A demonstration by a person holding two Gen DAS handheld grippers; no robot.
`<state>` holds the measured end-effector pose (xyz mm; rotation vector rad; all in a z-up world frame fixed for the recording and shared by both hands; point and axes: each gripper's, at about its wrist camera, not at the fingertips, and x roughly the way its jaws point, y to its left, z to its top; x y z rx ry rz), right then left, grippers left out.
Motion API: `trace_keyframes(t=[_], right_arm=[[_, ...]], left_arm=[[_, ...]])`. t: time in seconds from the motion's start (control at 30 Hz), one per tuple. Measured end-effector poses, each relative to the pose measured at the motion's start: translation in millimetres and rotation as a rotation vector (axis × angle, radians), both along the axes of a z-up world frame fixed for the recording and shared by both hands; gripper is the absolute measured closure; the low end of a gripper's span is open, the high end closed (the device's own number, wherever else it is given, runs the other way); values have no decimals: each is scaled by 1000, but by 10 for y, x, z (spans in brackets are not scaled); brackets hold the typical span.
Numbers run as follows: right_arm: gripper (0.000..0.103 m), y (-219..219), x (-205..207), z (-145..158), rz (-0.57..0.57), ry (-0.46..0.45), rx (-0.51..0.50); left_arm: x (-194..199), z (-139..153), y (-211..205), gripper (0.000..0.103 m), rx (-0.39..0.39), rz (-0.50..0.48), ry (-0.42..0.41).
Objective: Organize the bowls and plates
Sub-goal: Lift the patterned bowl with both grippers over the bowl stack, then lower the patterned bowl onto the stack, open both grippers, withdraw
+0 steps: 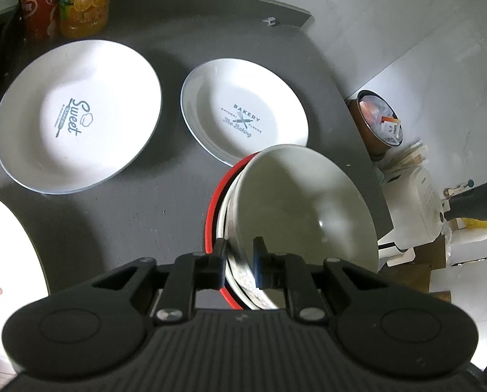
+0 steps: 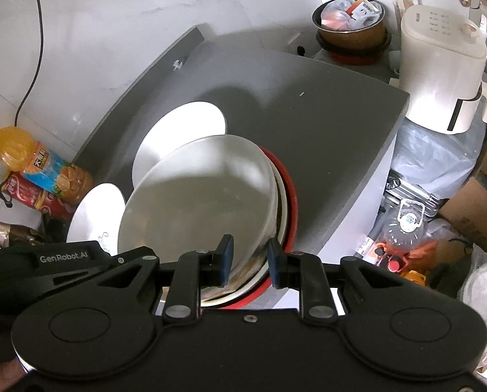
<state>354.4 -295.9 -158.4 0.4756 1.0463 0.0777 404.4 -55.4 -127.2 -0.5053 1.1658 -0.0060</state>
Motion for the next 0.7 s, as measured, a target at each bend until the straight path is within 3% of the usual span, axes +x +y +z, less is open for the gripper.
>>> trace_keyframes(t=[0.3, 0.5, 0.7], right_arm=[[75, -13, -35, 141, 26, -18, -7], [75, -26, -93, 227, 57, -49, -15], [87, -27, -152, 143, 60, -52, -20]], left_arm=[[-8, 73, -4, 89, 10, -3, -3], [-80, 185, 53, 73, 16, -2, -21], [-196, 281, 148, 64, 28, 4, -51]])
